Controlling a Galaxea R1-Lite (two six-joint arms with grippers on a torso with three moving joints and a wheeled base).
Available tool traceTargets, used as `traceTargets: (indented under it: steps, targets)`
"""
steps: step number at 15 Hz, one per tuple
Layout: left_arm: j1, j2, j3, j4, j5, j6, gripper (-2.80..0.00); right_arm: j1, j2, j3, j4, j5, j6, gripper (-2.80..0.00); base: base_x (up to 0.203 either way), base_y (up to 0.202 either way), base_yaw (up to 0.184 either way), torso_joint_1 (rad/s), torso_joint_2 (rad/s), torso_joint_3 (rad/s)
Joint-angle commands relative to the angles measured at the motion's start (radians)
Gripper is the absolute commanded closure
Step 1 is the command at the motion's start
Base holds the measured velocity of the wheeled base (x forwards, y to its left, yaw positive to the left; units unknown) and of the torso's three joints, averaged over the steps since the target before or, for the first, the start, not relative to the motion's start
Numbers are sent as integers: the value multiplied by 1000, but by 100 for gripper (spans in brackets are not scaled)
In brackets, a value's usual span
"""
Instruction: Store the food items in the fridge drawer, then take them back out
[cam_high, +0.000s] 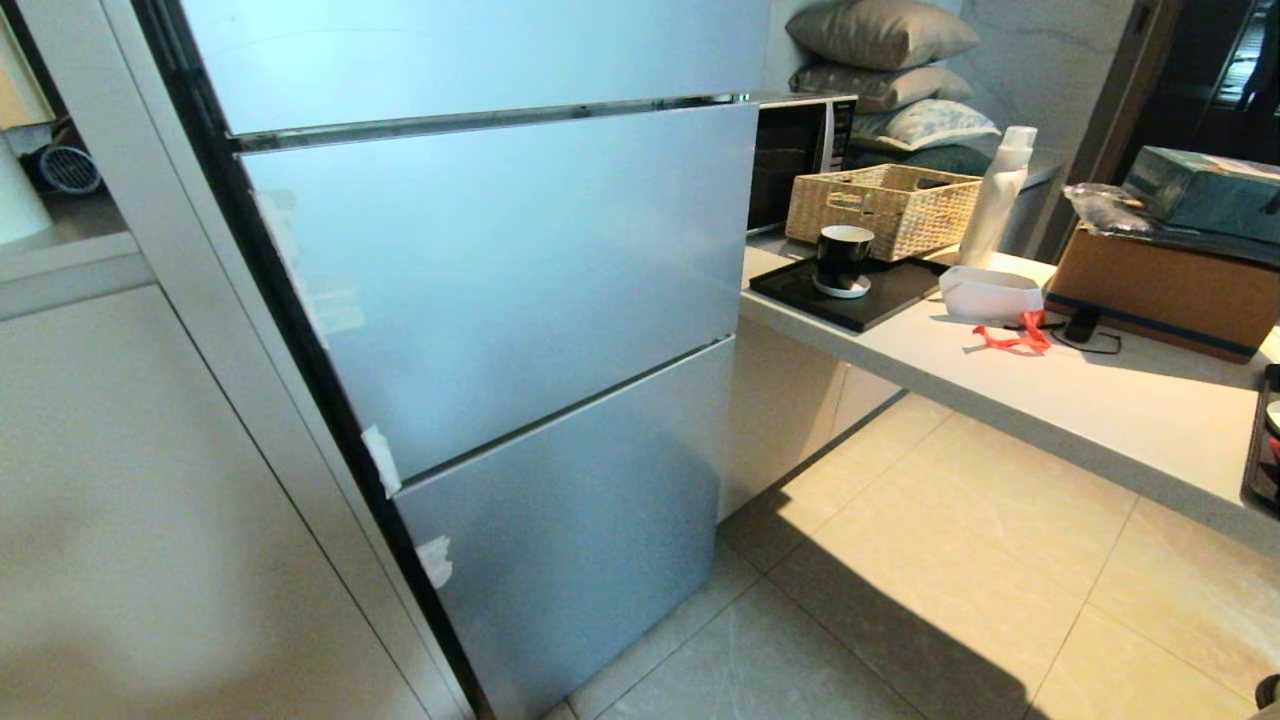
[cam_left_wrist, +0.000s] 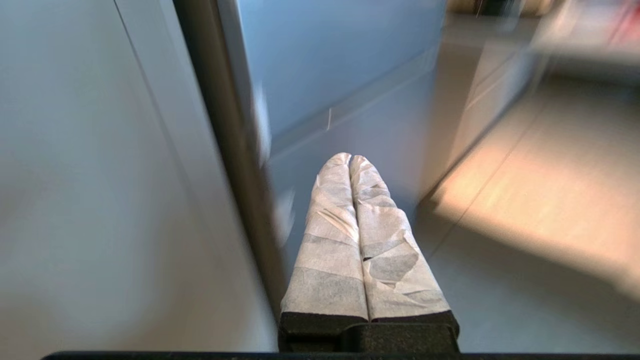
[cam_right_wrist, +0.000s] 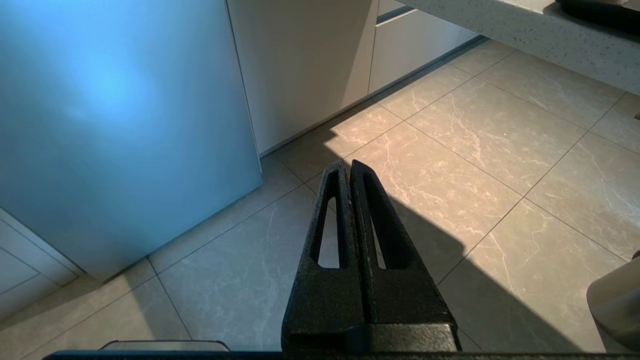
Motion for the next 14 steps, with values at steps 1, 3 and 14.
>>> traceTargets:
  steps: [1,3,14]
  targets:
    - [-2,317,-208,-38,-9,-181,0,0,2,0,2,-1,0,0,0,0,0,0,0,0]
    - [-1,580,-373,-100,-14,-418,0,0,2,0,1,-1,0,0,0,0,0,0,0,0]
    - [132,1425,-825,-548,-22,-1105,0,0,2,0,0,-1,0,0,0,0,0,0,0,0]
